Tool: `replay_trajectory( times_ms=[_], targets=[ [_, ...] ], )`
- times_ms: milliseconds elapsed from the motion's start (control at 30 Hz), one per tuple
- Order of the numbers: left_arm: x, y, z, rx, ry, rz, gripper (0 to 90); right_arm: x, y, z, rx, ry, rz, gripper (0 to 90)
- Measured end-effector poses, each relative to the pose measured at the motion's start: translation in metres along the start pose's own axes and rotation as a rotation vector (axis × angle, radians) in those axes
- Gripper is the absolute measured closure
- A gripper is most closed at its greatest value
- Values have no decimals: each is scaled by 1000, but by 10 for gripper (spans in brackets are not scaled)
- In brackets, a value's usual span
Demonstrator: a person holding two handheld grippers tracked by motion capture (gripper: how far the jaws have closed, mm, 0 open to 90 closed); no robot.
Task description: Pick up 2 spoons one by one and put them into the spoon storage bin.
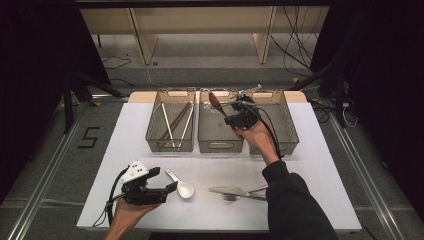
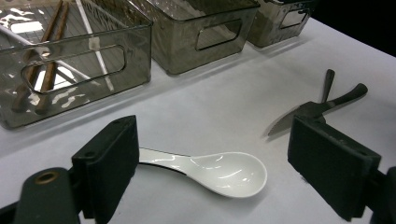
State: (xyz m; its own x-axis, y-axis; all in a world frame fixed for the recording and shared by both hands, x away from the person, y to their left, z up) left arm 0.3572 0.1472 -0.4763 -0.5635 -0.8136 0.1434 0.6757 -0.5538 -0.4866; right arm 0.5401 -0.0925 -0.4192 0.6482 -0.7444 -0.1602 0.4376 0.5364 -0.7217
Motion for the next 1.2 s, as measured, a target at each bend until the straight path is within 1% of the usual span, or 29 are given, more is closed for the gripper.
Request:
replay_trajectory(
  times_ms=[233, 400, 533, 700, 833, 900, 933, 967, 1000, 1100, 1200],
  targets=[
    [0, 0, 0, 0, -2, 0, 162, 5, 7, 3, 0, 21, -15, 847],
    [0, 1, 0, -5, 9, 1, 162, 10, 11, 3, 4, 32, -25, 845],
    [0, 1, 0, -5, 9, 0, 162, 13, 12, 2, 5, 46, -30, 845],
    [0, 1, 0, -3, 8, 1, 162, 15, 16, 1, -4, 53, -35, 843],
    [0, 1, -1, -5, 7, 1, 162, 15, 22, 0, -10, 43, -43, 841],
    [0, 1, -1, -6, 7, 0, 162, 15, 24, 0, -13, 47, -48, 837],
    [0, 1, -1, -5, 10, 1, 162, 15, 26, 0, -15, 50, -46, 817],
    [0, 1, 0, -3, 7, 1, 162, 15, 27, -1, -14, 56, -37, 766],
    [0, 0, 0, -3, 7, 0, 162, 15, 27, -1, -13, 60, -31, 734],
    [-1, 0, -1, -4, 6, 2, 162, 15, 26, -1, -11, 75, -18, 660],
    [-1, 0, -1, -3, 7, 2, 162, 16, 21, -1, 5, 85, -11, 628]
  ],
)
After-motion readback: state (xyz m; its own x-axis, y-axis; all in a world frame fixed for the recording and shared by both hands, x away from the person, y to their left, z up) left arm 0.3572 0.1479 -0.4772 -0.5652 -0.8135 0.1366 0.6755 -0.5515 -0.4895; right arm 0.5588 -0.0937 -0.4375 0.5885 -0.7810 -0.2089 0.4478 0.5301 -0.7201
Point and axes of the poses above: each handheld gripper's, and its own axes: y roughly forward along the jaws, z roughly out of its top, x roughly to its right, the point moved 7 cm from there along y, roughly forward along the jaws, and after that the axes turned 5 degrees about z, right-handed, at the moved point
